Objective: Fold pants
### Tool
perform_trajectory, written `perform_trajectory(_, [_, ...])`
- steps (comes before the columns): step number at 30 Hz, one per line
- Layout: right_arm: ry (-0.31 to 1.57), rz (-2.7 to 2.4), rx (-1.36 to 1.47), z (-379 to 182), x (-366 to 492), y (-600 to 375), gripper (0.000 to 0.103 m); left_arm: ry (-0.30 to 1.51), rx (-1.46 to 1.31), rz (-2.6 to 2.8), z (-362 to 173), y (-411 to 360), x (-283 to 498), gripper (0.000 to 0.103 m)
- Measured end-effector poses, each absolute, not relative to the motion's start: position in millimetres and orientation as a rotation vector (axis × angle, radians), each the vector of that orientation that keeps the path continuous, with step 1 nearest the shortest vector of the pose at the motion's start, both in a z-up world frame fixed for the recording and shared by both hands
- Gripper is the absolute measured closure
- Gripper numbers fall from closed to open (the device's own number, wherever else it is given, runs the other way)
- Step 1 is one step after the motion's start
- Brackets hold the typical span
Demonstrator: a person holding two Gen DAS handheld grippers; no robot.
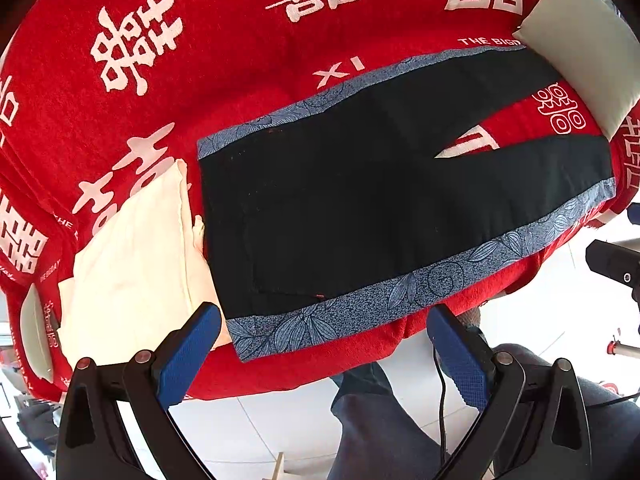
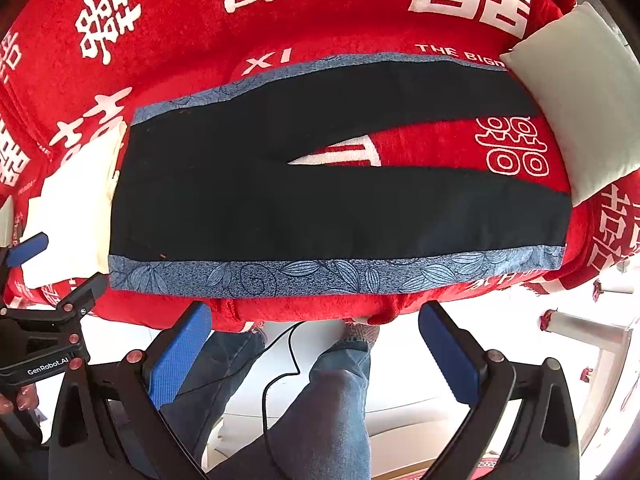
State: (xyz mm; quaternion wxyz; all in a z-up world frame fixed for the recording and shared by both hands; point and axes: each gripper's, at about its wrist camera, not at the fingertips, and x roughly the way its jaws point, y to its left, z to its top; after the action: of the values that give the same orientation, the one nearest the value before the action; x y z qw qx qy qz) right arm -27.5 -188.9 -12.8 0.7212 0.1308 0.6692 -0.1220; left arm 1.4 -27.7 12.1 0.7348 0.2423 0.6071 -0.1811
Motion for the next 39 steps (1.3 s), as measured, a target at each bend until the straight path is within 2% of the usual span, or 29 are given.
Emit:
perform_trajectory(16, [1.463,-0.27,0.274,-9,-24,-190,0.0,1.276,0.536,-0.381,23,-27,1,0.0])
perform_trajectory(39, [1.486,-0.237,0.271,-17,-15,-193,0.0,1.295,0.511,-0.321,21,-23,8,0.0])
